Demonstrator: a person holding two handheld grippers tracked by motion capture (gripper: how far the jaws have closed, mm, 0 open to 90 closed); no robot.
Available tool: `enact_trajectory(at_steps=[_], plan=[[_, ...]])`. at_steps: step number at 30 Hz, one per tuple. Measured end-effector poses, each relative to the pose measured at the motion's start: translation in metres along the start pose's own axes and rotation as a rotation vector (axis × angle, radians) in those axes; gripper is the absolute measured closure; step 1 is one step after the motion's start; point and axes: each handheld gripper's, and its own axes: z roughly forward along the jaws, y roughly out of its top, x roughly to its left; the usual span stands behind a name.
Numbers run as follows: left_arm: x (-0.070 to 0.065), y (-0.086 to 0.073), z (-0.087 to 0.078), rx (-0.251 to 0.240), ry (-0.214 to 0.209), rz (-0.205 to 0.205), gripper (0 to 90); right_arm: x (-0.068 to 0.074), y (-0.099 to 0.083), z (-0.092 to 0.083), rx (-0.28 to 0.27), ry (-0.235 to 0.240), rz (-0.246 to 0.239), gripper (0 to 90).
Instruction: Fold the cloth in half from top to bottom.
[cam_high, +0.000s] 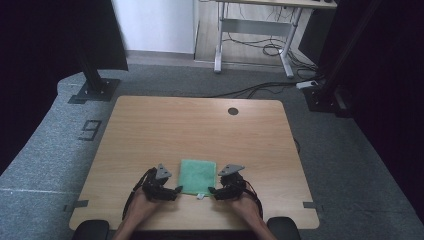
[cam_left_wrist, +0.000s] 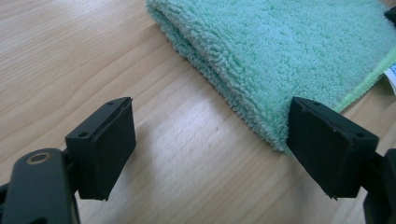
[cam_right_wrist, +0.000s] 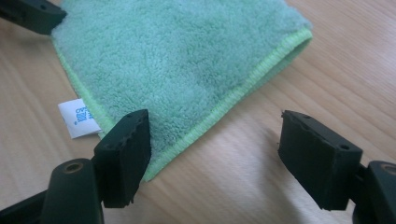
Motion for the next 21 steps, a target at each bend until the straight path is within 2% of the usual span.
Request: enact_trajectory(at_steps=[12,21], plan=[[0.009,0.014,0.017,-0.017,-0.015,-0.029,15.9,-0.019,0.003,0.002,-0.005,-0.029,0.018,27.1],[0.014,0.024,0.027,-0.023,-0.005,-0.022,15.9,-0.033,0.006,0.005,-0.007,-0.042,0.022,27.4]])
